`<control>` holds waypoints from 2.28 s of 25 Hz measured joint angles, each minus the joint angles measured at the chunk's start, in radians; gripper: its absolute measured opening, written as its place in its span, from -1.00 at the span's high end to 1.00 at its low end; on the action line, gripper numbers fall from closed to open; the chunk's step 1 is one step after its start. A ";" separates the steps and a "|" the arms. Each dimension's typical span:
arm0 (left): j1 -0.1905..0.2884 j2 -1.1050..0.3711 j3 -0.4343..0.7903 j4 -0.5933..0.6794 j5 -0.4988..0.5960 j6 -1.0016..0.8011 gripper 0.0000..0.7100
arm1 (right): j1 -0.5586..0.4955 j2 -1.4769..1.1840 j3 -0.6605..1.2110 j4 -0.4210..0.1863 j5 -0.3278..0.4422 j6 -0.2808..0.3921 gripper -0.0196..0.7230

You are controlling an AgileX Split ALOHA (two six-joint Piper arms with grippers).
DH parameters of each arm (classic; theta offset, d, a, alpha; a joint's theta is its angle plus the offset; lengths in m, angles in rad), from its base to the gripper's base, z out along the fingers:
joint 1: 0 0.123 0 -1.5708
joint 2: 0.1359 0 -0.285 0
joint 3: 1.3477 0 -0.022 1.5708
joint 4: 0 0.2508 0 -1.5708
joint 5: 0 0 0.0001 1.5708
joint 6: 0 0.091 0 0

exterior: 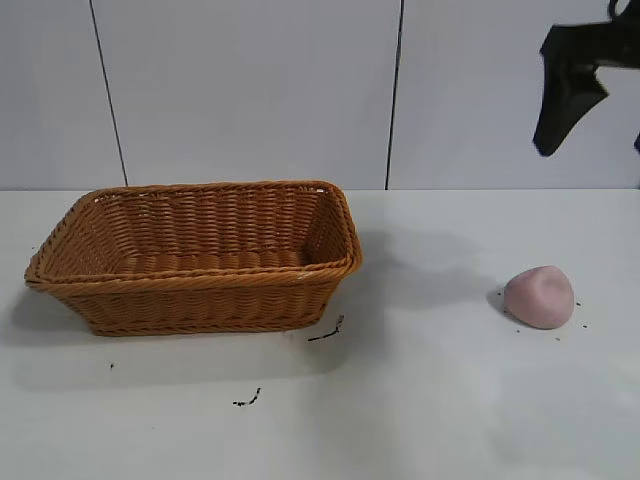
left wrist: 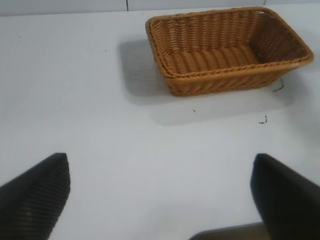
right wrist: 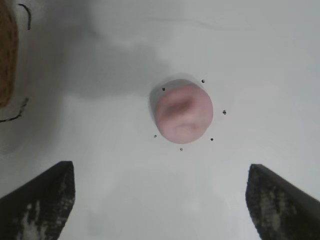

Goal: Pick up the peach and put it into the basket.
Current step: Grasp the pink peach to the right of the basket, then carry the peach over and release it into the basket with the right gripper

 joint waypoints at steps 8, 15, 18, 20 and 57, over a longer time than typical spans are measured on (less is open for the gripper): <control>0.000 0.000 0.000 0.000 0.000 0.000 -0.96 | 0.000 0.149 -0.002 0.000 -0.059 0.015 -0.79; 0.000 0.000 0.000 0.000 0.000 0.000 -0.96 | 0.000 0.175 -0.002 0.000 -0.074 0.015 0.20; 0.000 0.000 0.000 0.000 0.000 0.000 -0.96 | 0.000 0.154 -0.003 0.000 -0.071 0.015 0.92; 0.000 0.000 0.000 0.000 0.000 0.000 -0.96 | 0.000 0.126 -0.017 0.000 -0.059 0.015 0.98; 0.000 0.000 0.000 0.000 0.000 0.000 -0.96 | 0.543 0.356 -0.677 0.017 0.091 0.016 0.98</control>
